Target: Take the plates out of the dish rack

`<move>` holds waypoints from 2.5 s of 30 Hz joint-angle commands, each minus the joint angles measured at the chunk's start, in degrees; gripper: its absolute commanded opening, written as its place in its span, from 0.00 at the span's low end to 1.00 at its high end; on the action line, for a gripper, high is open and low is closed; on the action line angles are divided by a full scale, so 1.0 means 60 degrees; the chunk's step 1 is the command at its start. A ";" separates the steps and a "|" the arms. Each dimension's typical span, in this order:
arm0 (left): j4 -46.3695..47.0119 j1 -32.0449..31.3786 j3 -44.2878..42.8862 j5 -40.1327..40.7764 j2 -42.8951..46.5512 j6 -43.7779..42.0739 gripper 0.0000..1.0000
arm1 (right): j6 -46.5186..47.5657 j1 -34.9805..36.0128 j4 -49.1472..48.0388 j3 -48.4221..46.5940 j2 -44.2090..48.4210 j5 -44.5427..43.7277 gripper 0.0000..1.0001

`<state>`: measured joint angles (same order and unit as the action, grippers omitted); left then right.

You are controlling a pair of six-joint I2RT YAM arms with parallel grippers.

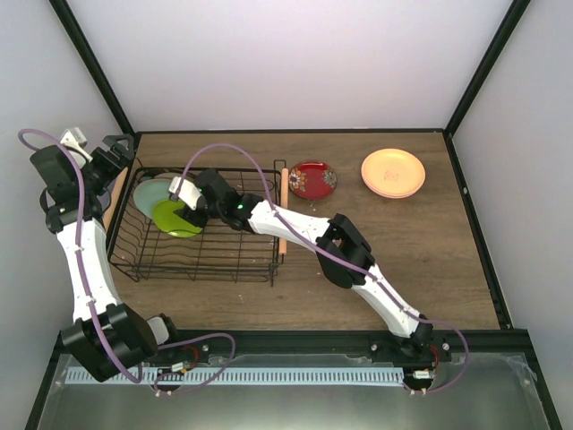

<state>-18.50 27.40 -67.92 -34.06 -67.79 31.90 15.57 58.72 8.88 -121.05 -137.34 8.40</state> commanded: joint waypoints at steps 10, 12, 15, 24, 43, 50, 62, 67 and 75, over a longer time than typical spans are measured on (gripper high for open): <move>0.0403 0.0004 0.0129 -0.0210 -0.0127 0.0059 1.00 | -0.0103 0.0100 -0.0302 -0.0344 -0.0351 -0.0829 0.55; 0.0425 0.0004 0.0151 -0.0200 -0.0124 0.0067 1.00 | -0.0145 0.0098 -0.0267 -0.0301 -0.0385 -0.0831 0.55; 0.0458 0.0004 0.0194 -0.0211 -0.0128 0.0087 1.00 | -0.0203 0.0090 -0.0227 -0.0246 -0.0450 -0.0831 0.55; 0.0550 0.0004 0.0337 -0.0211 -0.0076 0.0132 1.00 | -0.0289 0.0100 -0.0170 -0.0189 -0.0489 -0.0757 0.51; 0.0579 0.0005 0.0493 -0.0185 0.0040 0.0117 1.00 | -0.0376 0.0104 0.0359 -0.0024 -0.0586 -0.0757 0.29; 0.0593 0.0004 0.0520 -0.0161 0.0090 0.0154 1.00 | -0.0265 0.0128 0.0436 0.0356 -0.0582 -0.0980 0.09; 0.0622 0.0004 0.0554 -0.0165 0.0194 0.0263 1.00 | 0.0070 0.0253 0.0218 0.0799 -0.0288 -0.1631 0.01; 0.0623 0.0004 0.0524 -0.0163 0.0263 0.0292 1.00 | 0.0345 0.0270 0.0034 0.0818 0.0206 -0.1783 0.01; 0.0677 0.0004 0.0539 -0.0196 0.0341 0.0405 1.00 | 0.0854 0.0267 0.0070 0.1086 0.1255 -0.1877 0.01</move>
<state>-15.90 27.40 -65.01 -34.79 -66.83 33.47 17.85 59.70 8.45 -115.15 -135.76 -3.60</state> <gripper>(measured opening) 0.998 0.055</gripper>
